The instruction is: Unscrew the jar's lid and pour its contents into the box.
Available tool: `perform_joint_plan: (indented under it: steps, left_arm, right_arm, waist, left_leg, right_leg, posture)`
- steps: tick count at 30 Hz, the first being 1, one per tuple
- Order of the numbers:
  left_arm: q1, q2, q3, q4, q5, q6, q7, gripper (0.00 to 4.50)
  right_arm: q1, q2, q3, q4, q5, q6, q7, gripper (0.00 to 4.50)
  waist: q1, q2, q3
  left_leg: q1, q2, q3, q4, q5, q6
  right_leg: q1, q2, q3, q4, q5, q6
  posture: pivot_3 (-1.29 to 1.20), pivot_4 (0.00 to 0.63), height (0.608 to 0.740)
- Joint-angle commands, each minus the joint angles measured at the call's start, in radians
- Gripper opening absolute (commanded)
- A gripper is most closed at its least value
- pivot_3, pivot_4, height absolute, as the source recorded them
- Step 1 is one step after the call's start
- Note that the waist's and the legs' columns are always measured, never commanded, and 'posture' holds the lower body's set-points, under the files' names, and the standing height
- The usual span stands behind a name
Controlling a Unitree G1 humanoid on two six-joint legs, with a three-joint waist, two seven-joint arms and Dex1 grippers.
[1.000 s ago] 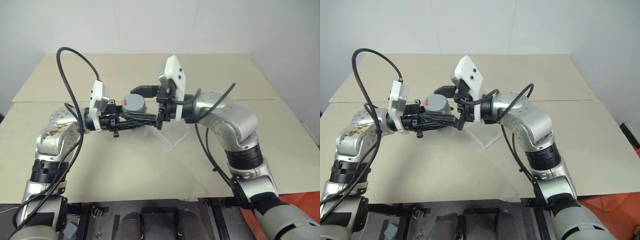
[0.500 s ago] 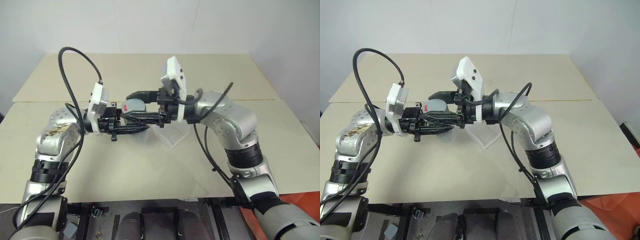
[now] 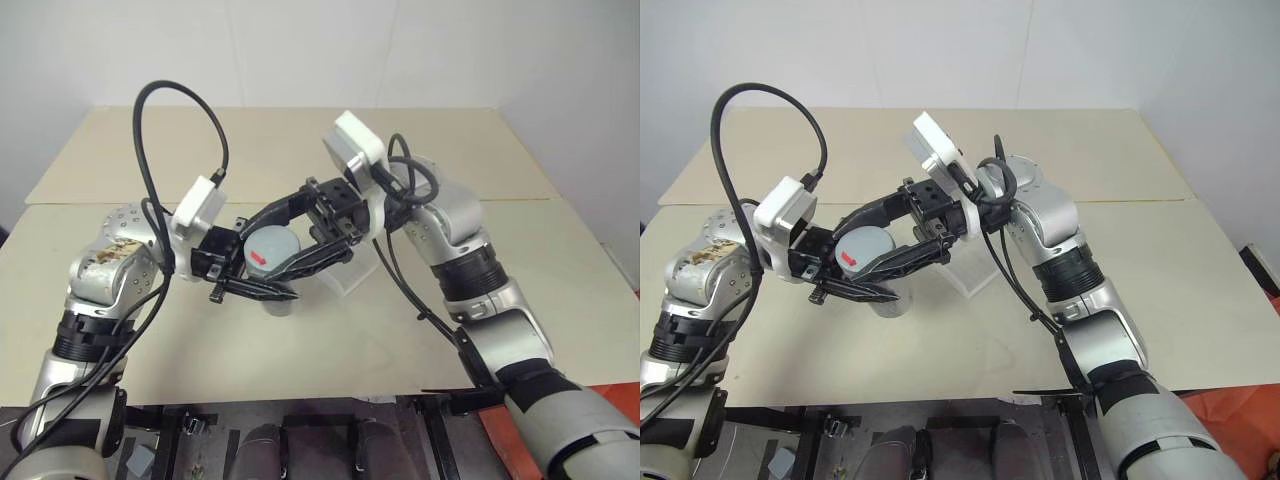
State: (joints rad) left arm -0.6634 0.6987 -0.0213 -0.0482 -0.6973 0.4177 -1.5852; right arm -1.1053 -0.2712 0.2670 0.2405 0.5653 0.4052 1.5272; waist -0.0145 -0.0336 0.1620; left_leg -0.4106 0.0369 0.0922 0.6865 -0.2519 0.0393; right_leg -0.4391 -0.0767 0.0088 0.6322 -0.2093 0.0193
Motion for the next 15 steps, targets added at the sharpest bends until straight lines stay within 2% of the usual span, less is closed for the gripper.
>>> perform_joint_plan:
  steps: [1, 4, 8, 10, 15]
  left_arm:
    - [0.002, 0.010, 0.070, -0.002, -0.019, -0.022, 0.022, 1.93]
    - [0.022, 0.013, 0.095, 0.008, -0.006, -0.019, 0.058, 1.93]
    - [0.056, 0.014, 0.111, 0.023, 0.019, -0.031, 0.107, 1.93]
    - [0.066, 0.009, 0.112, 0.028, 0.026, -0.035, 0.128, 1.93]
    - [0.061, -0.007, 0.091, 0.033, 0.042, -0.041, 0.154, 1.93]
  right_arm:
    - [0.033, -0.037, -0.065, -0.069, -0.007, 0.015, -0.075, 4.34]
    - [0.087, -0.074, -0.119, -0.167, 0.005, 0.051, -0.176, 4.43]
    - [0.166, -0.113, -0.180, -0.360, -0.013, 0.151, -0.412, 4.43]
    - [0.186, -0.128, -0.205, -0.441, 0.016, 0.212, -0.485, 4.43]
    - [0.210, -0.120, -0.176, -0.580, 0.032, 0.316, -0.622, 4.43]
  waist:
    - [0.002, 0.000, 0.000]
    - [0.003, 0.000, 0.000]
    - [0.002, 0.000, 0.000]
    - [0.001, 0.000, 0.000]
    - [0.000, 0.000, 0.000]
  left_leg:
    - [0.000, 0.000, 0.000, 0.000, 0.000, 0.000]
    - [-0.001, 0.000, -0.001, 0.000, 0.000, 0.000]
    - [-0.001, 0.000, -0.001, 0.000, 0.000, 0.000]
    - [-0.001, 0.000, -0.001, 0.000, 0.000, 0.000]
    - [0.000, 0.000, 0.000, 0.000, 0.000, 0.000]
  right_leg:
    - [0.000, 0.000, 0.000, 0.000, 0.000, 0.000]
    - [0.000, -0.001, -0.001, 0.000, 0.000, 0.000]
    - [0.000, 0.000, -0.001, 0.000, 0.000, 0.000]
    - [-0.001, 0.000, -0.001, 0.000, 0.000, 0.000]
    - [-0.001, 0.000, 0.000, -0.001, 0.000, 0.000]
  posture:
    - [0.00, 0.150, 0.740]
    - [0.00, 0.150, 0.740]
    - [0.00, 0.150, 0.740]
    - [0.00, 0.150, 0.740]
    - [0.00, 0.150, 0.740]
